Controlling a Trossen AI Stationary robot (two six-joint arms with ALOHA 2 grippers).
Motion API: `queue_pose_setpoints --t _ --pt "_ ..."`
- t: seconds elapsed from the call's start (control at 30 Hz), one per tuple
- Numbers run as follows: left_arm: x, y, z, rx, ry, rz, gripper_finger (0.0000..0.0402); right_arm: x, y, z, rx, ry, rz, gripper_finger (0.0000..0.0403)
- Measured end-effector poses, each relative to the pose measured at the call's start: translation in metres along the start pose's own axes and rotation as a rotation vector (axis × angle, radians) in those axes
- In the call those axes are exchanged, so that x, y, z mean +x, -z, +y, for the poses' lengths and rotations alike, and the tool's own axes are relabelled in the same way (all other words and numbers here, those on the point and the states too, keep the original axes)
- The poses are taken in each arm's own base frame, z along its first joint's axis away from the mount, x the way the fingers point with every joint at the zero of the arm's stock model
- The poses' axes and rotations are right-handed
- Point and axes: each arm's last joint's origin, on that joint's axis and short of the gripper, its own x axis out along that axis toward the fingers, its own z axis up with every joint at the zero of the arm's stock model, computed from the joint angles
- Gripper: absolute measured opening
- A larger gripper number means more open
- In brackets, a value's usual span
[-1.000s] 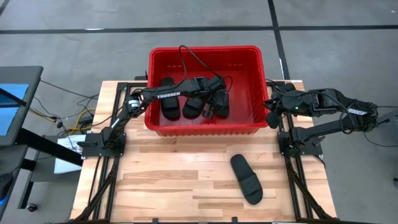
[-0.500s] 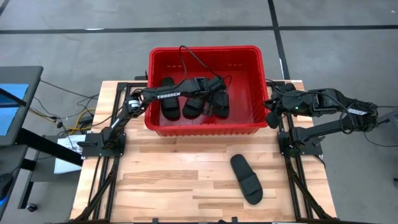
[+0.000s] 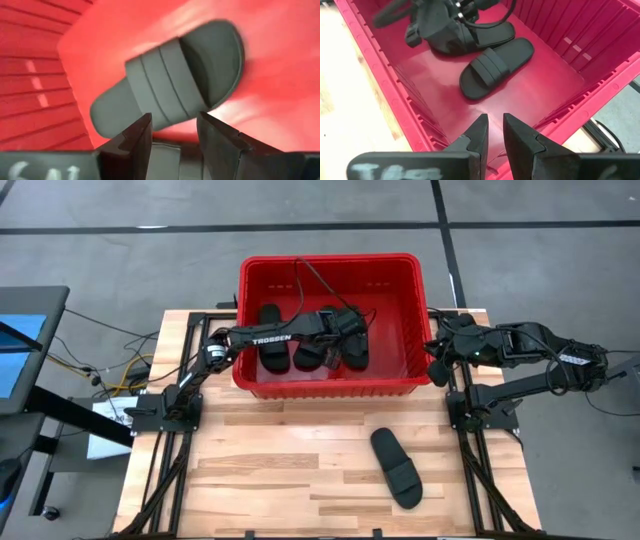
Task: Pick and place slides into bin
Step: Put the black slipper into the red bin
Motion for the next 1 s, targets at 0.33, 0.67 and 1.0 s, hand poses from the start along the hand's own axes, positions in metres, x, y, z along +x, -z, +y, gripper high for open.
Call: queue_pose_setpoints --t 0.33,0.67,1.0 --pt "-0.059 -0.003 0.021 -0.038 0.042 -0.03 0.0148 0.0 0.003 -0.001 -0.015 0.011 0.031 0.0052" --pt "-0.174 0.022 0.026 -0.268 0.263 -0.309 0.0148 -0.002 0.007 0.0 -0.081 0.0 0.053 0.0052" --pt "-0.257 0.037 0.012 -0.324 0.529 -0.698 0.0148 -0.006 0.01 0.011 -0.127 -0.073 0.043 0.0052"
